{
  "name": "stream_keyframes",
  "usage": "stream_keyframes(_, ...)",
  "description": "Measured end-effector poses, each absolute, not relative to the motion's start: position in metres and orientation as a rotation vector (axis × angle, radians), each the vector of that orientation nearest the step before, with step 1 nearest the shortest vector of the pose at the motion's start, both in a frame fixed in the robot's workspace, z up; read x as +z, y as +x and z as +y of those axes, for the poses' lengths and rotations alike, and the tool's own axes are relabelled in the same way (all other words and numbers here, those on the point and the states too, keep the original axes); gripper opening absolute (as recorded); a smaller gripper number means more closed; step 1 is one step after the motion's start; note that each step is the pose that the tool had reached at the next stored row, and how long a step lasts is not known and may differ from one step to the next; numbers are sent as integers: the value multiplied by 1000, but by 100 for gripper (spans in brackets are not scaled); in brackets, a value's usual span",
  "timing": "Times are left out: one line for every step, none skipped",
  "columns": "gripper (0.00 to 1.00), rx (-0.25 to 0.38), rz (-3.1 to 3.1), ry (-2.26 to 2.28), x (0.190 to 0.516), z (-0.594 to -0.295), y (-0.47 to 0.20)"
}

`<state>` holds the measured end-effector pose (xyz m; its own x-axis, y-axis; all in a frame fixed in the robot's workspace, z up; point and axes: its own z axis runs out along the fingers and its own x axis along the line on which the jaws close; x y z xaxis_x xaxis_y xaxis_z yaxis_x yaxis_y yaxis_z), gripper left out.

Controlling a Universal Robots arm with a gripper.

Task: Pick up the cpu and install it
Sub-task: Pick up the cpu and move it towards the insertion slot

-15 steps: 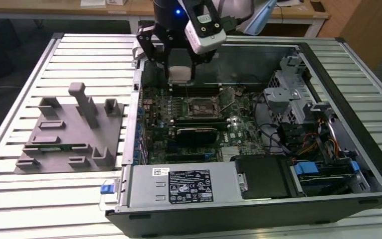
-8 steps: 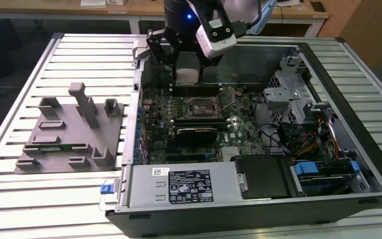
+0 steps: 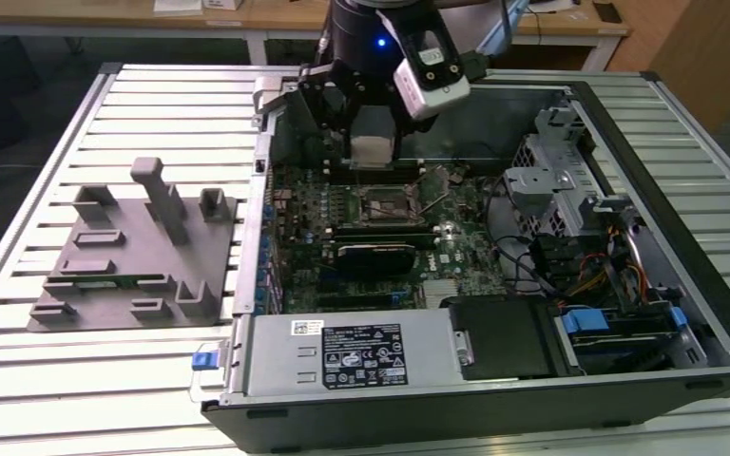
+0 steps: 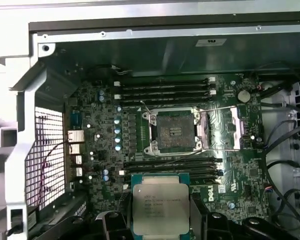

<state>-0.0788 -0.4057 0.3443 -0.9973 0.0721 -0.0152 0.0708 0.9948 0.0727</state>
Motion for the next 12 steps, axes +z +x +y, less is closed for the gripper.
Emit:
stream_keyframes(55, 113, 3120, 112, 343, -405, -78)
stream_keyframes(55, 113, 3121, 112, 341, -405, -77)
stream_keyframes(55, 113, 3122, 112, 340, -404, -76)
stream_keyframes(55, 113, 3122, 112, 338, -404, -75)
stream_keyframes(55, 113, 3123, 112, 337, -403, -74)
stream_keyframes(55, 113, 3124, 112, 335, -403, -73)
stream_keyframes(55, 113, 3124, 112, 333, -402, -72)
stream_keyframes(55, 113, 3125, 112, 331, -402, -70)
stream_keyframes(55, 113, 3126, 112, 329, -402, -69)
stream_keyframes(55, 113, 3127, 112, 328, -401, -68)
stream_keyframes(55, 112, 3128, 113, 326, -401, -66)
stream_keyframes(55, 113, 3129, 113, 324, -401, -65)
